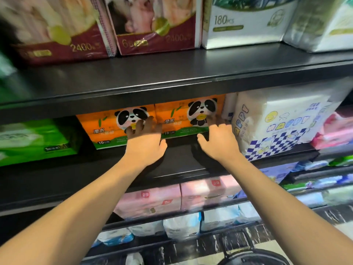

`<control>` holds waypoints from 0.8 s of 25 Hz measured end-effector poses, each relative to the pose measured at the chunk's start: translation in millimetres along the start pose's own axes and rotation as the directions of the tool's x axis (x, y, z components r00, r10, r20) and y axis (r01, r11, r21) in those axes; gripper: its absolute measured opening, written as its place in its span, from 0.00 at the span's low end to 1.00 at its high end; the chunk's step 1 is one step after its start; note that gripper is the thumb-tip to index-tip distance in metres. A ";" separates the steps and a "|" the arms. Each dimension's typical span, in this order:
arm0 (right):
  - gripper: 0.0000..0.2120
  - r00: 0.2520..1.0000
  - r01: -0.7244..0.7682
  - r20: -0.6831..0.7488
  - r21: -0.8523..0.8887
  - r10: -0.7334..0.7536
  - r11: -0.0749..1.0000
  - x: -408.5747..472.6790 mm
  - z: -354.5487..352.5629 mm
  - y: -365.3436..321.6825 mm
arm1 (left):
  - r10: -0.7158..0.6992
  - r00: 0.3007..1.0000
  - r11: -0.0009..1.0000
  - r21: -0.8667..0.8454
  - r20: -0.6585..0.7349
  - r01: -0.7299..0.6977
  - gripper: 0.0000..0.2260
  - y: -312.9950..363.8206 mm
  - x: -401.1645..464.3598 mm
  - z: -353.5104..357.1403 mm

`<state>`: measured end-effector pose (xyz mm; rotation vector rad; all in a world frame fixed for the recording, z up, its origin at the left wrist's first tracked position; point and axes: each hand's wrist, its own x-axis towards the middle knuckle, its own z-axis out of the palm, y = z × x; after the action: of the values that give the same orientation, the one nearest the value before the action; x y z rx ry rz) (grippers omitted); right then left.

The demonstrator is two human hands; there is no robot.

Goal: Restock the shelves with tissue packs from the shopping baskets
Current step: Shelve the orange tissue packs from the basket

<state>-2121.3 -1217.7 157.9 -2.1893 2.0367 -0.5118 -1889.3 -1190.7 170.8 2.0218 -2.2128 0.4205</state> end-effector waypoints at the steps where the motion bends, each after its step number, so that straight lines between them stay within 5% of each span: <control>1: 0.23 0.999 0.034 -0.041 -0.021 -0.035 0.999 -14.7 -9.5 -2.5 | -0.023 1.000 1.000 -0.003 0.007 0.023 0.22 3.8 -10.3 -12.0; 5: 0.32 0.988 0.138 -0.062 -0.087 -0.144 0.987 -76.4 -51.1 -13.4 | -0.057 0.998 0.998 -0.033 0.035 0.058 0.23 24.2 -73.7 -62.2; 10: 0.33 0.981 0.166 -0.085 -0.082 -0.173 0.983 -151.0 -111.7 -24.1 | -0.062 0.991 0.996 -0.050 0.117 0.069 0.25 58.6 -139.3 -134.7; 20: 0.34 0.995 -0.023 -0.100 -0.114 0.012 0.993 -271.4 -172.1 -40.5 | 0.109 0.992 0.990 -0.092 0.063 -0.103 0.26 65.6 -200.7 -210.4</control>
<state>-2149.2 -921.2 285.2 -2.2504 2.1858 -0.5245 -1954.7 -935.0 309.5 1.9078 -2.3417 0.2619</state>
